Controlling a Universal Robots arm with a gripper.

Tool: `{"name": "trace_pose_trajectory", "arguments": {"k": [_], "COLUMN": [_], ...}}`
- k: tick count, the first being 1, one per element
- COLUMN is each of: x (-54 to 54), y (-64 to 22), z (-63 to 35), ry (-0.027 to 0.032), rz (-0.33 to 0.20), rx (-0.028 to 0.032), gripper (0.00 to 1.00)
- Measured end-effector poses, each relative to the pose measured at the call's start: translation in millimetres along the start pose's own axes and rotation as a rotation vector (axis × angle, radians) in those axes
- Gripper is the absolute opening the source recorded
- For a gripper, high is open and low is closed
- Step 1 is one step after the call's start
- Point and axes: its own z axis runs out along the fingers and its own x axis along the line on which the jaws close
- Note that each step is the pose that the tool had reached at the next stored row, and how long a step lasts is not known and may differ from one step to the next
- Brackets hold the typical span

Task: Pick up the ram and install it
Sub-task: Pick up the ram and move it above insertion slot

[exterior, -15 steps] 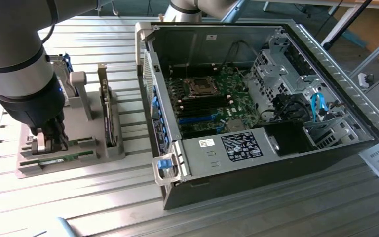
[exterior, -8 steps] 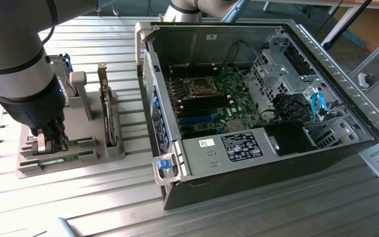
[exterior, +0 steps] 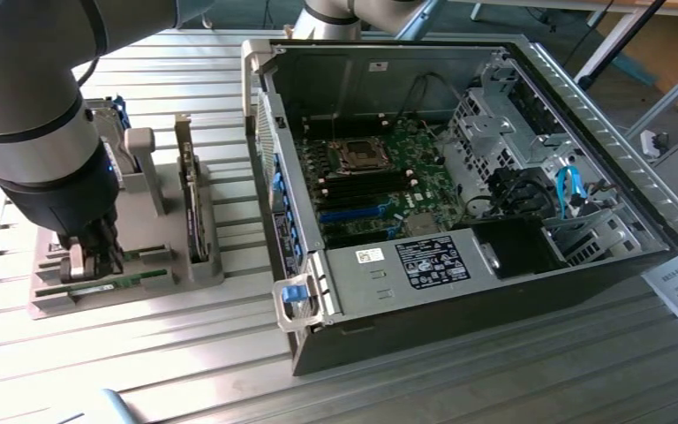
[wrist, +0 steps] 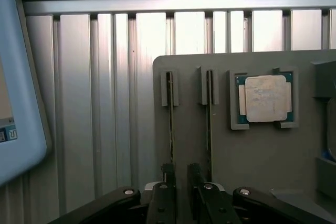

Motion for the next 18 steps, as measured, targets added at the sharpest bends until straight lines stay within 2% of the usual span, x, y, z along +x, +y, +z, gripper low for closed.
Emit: {"name": "trace_pose_trajectory", "arguments": {"k": [12,18], "x": [4.3,4.5], "y": [-0.1,-0.2], "z": [12.7,14.2], "ry": [0.0000,0.0001], "rz": [0.000,0.000], "rx": [0.0001,0.0000], "gripper": [0.24,0.24]}}
